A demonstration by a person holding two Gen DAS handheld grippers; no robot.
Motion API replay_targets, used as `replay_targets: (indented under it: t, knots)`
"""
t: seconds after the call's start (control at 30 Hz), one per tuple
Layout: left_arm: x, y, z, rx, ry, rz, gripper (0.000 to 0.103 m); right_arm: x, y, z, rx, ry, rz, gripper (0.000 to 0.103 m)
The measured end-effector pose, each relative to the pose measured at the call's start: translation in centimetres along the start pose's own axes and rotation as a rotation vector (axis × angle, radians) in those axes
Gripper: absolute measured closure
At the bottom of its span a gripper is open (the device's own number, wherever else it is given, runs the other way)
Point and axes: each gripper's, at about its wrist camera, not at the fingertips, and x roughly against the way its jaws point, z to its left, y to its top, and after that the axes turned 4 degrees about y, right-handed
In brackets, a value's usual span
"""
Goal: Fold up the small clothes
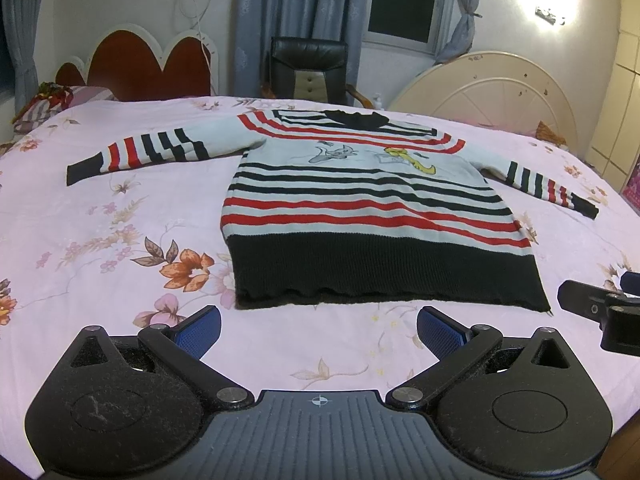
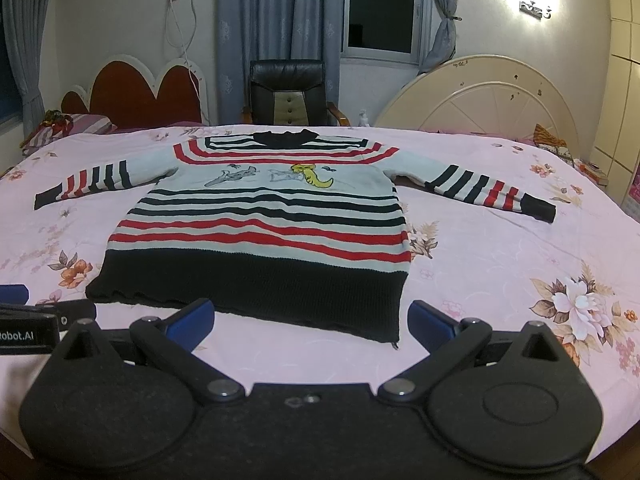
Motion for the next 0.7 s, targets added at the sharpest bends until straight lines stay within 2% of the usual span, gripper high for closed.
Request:
replay_targets:
  t: [0.47, 0.6, 0.7]
  knots:
    - [-2.0, 1.3, -2.0, -0.011, -0.029, 0.012, 0.0, -1.1, 0.4, -1.5, -0.016, -0.03, 0.027, 0.001]
    - [-3.3, 2.9, -2.3, 0.006, -0.055, -0.015, 0.0, -1.8, 2.0, -5.6, -0.156, -0.028, -0.01, 0.001]
    - [-5.2, 4.6, -3.7, -0.031, -0.044, -0.019, 0.0, -3.5, 3.6, -10.4, -0.232, -0.113, -0.036, 0.001]
